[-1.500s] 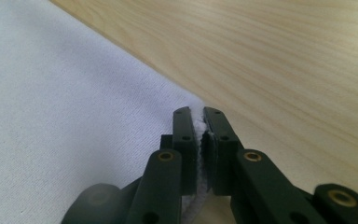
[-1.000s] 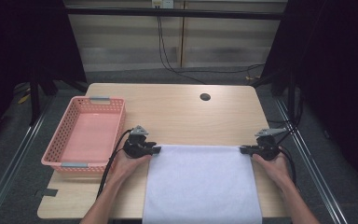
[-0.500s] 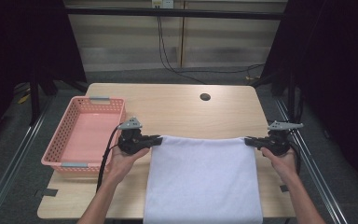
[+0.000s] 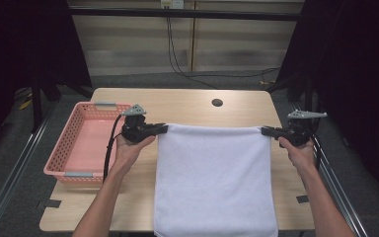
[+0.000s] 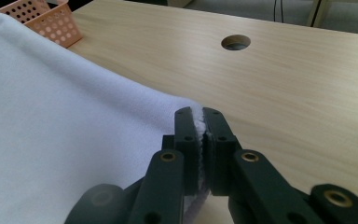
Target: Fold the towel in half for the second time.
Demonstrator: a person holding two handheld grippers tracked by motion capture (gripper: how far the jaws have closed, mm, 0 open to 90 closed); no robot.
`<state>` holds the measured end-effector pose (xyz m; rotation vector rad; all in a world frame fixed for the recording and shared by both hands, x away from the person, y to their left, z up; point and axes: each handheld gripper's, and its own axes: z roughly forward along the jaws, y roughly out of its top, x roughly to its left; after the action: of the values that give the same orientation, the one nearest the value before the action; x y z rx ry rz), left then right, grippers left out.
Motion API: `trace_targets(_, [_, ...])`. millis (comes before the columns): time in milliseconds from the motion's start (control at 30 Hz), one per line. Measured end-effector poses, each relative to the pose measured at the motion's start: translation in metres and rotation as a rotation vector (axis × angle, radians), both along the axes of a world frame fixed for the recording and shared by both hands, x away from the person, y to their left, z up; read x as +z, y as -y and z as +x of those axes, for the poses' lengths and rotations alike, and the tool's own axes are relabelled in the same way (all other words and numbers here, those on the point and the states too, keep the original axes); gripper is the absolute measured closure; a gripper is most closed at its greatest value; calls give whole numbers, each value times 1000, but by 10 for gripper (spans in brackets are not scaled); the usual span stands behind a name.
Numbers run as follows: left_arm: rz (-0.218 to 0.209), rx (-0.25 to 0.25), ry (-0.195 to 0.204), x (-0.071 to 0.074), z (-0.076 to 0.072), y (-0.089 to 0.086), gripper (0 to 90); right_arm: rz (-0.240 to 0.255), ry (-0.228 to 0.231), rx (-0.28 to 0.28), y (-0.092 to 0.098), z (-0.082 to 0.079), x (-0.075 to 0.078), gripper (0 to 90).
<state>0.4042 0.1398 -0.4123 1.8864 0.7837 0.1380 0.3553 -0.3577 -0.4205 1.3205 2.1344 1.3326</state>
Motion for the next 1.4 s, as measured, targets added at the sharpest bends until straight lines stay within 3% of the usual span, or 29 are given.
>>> trace_targets(167, [-13,29,23,17,14,5,815,-23,-25,-23,-4,25,10,859])
trace_targets(300, [-28,51,52,31,22,3,815,18,-11,-42,-4,36,24,860])
trace_targets(367, [-54,48,66,36,19,0,816,45,11,-43,-3,37,33,860])
trace_targets(500, [-38,33,83,32,7,-3,815,70,35,-8,-5,26,34,862])
trace_targets(700, [-56,-4,82,28,-20,-13,815,132,82,61,-1,-7,33,862])
trace_targets(800, [-89,-18,94,29,-36,-19,815,172,99,92,4,-26,35,862])
trace_targets(833, [-69,-16,105,29,-42,-19,815,179,103,96,5,-33,36,862])
trace_targets(933, [-64,-42,114,27,-61,-20,814,173,106,122,6,-50,32,861])
trace_targets(1100, [-4,-91,112,20,-87,-21,811,174,72,164,6,-82,15,857])
trace_targets(1167, [-12,-106,94,12,-97,-23,811,163,57,177,6,-95,8,857])
trace_targets(1267, [3,-112,72,-4,-114,-24,806,153,33,194,6,-116,-6,853])
trace_targets(1333, [73,-121,72,-17,-125,-21,790,140,3,195,6,-126,-17,841])
trace_targets(1400, [69,-137,39,-30,-134,-21,791,97,-37,192,2,-135,-29,818])
